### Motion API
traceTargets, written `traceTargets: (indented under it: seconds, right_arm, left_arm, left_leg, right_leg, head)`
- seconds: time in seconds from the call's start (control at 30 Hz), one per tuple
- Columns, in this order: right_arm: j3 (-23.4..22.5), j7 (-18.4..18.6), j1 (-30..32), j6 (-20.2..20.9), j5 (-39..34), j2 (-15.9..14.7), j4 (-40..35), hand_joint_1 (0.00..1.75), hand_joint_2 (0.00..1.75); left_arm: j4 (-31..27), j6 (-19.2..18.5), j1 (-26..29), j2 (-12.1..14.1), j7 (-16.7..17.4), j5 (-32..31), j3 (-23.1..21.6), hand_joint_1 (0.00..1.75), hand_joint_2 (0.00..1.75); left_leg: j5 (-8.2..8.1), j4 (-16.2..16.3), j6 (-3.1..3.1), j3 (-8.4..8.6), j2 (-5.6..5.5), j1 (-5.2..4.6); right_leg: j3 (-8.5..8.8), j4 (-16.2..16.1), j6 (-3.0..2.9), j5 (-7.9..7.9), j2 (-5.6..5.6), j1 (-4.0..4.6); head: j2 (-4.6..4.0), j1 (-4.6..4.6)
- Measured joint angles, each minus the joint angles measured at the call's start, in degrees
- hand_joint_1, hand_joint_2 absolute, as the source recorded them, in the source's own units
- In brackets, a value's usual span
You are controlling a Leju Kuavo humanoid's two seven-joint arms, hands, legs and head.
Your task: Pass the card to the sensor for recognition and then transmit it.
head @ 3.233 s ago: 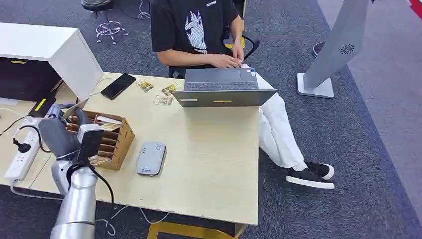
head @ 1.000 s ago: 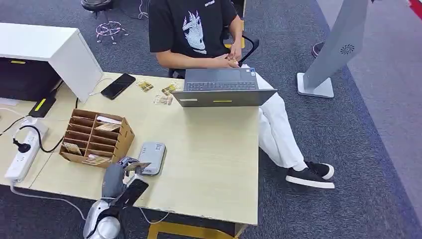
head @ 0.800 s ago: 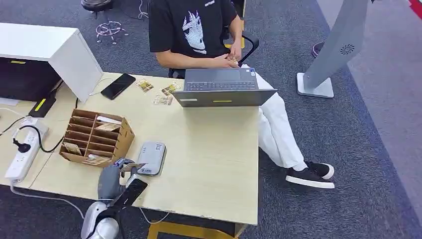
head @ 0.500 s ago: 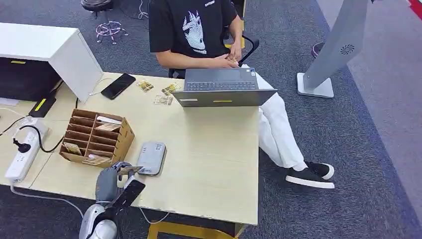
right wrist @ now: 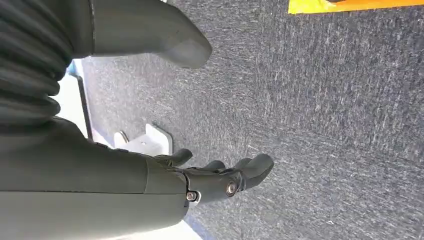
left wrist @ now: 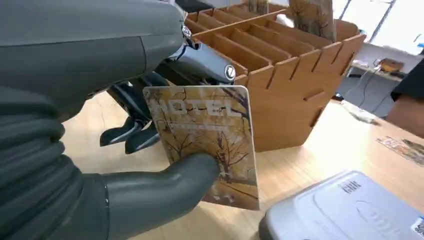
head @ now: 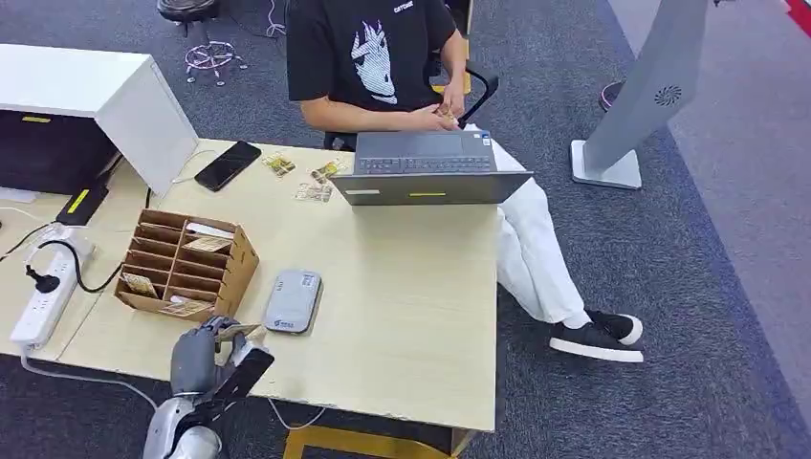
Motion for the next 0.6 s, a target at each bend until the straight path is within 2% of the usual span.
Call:
traceTargets:
  seconds: [0.13,0.3,0.43,0.6]
  right_arm:
    - [-0.76,0.02,0.0,0.0,0.37,0.0,0.0,0.0,1.75]
    - [-1.51,0.15,0.03,0.07,2.17,0.0,0.0,0.0,1.75]
    - [-1.62,-0.04,-0.04,0.15,3.13,0.0,-0.13,0.0,1.75]
    - [-2.1,-0.28,-0.2,-0.02,3.54,0.0,-0.26,0.0,1.75]
  left_arm:
    - [0.81,0.98,-0.39,0.28,2.66,-3.99,0.28,1.75,1.75]
    - [1.25,0.32,-0.88,1.18,6.78,-7.45,1.0,1.75,1.75]
    - [5.42,-1.14,-4.44,1.88,10.91,-10.4,1.4,1.75,1.75]
    - [10.95,1.01,-8.29,1.62,8.34,-11.08,1.99,1.75,1.75]
  left_leg:
    - [0.0,0.0,0.0,0.01,0.01,0.0]
    - [0.0,0.0,0.0,0.03,-0.01,-0.01]
    - [0.0,-0.02,0.0,0.1,-0.06,0.0]
    - [0.04,-0.02,-0.04,0.28,-0.06,0.0]
  right_leg:
    - [0.02,0.0,0.0,0.0,0.0,0.0]
    - [0.03,0.0,0.0,0.0,-0.02,0.0]
    - [0.13,0.0,0.0,0.0,-0.11,0.0]
    - [0.27,0.02,-0.01,0.01,-0.14,0.0]
  head:
    - [0.0,0.0]
    - [0.0,-0.02]
    - [0.0,-0.02]
    - [0.0,-0.02]
